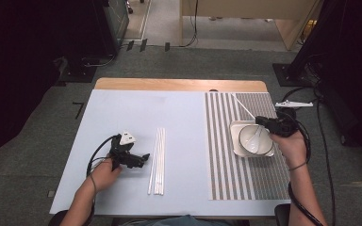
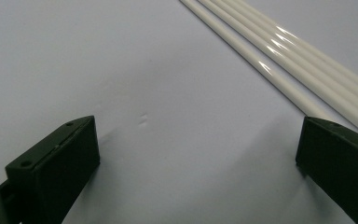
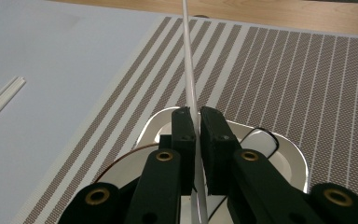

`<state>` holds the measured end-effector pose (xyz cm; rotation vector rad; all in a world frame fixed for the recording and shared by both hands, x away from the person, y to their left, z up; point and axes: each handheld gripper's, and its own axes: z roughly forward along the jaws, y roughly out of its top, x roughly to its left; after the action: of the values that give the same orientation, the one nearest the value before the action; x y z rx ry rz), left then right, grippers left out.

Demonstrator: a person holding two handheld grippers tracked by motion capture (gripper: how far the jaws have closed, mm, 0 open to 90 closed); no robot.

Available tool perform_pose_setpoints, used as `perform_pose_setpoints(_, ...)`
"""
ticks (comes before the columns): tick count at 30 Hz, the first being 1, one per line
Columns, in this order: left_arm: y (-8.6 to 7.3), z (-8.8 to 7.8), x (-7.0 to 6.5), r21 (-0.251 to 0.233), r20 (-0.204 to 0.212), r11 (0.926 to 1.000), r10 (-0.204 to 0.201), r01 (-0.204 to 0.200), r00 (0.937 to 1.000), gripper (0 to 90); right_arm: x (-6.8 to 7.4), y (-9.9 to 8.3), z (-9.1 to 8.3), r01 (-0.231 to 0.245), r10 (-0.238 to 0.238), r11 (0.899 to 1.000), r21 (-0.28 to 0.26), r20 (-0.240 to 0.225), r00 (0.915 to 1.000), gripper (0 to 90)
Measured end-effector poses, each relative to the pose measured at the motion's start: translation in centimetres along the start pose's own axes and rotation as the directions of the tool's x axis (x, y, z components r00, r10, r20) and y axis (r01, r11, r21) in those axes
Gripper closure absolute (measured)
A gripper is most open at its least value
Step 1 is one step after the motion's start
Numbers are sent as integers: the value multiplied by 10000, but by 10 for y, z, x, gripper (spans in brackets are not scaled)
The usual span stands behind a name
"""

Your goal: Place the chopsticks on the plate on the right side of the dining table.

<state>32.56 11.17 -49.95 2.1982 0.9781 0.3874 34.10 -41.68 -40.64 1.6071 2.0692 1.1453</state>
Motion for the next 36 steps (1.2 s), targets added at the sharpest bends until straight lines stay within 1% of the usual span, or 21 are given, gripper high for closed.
perform_pose_setpoints(11, 0, 0, 0, -2, 3, 10000, -1, 1, 10000, 0, -15, -3, -14, -315, 318, 9993, -180, 131, 9994, 854)
perform_pose_setpoints(13, 0, 0, 0, 0, 4, 10000, -2, 2, 10000, 0, -17, -3, -16, -225, 232, 9994, -259, 251, 9994, 854)
perform_pose_setpoints(16, 0, 0, 0, 1, 0, 10000, 0, 0, 10000, 0, -20, -3, -19, -176, 184, 9994, -312, 261, 9995, 854)
perform_pose_setpoints(18, 0, 0, 0, -4, 3, 10000, -3, 3, 10000, 0, -23, -4, -21, -238, 247, 9992, -327, 272, 9993, 854)
perform_pose_setpoints(23, 0, 0, 0, -6, 3, 10000, -5, 5, 10000, 0, -36, -8, -27, -562, 578, 9975, -419, 361, 9977, 854)
perform_pose_setpoints(25, 0, 0, 0, 0, 1, 10000, -4, 4, 10000, 0, -39, -10, -29, -552, 570, 9975, -443, 399, 9976, 854)
perform_pose_setpoints(30, 0, 0, 0, -5, 5, 10000, -3, 3, 10000, 0, -49, -16, -29, -663, 682, 9968, -444, 436, 9967, 854)
perform_pose_setpoints(36, 0, 0, 0, -6, -3, 10000, -2, 2, 10000, 0, -52, -22, -20, -441, 449, 9986, -281, 290, 9986, 854)
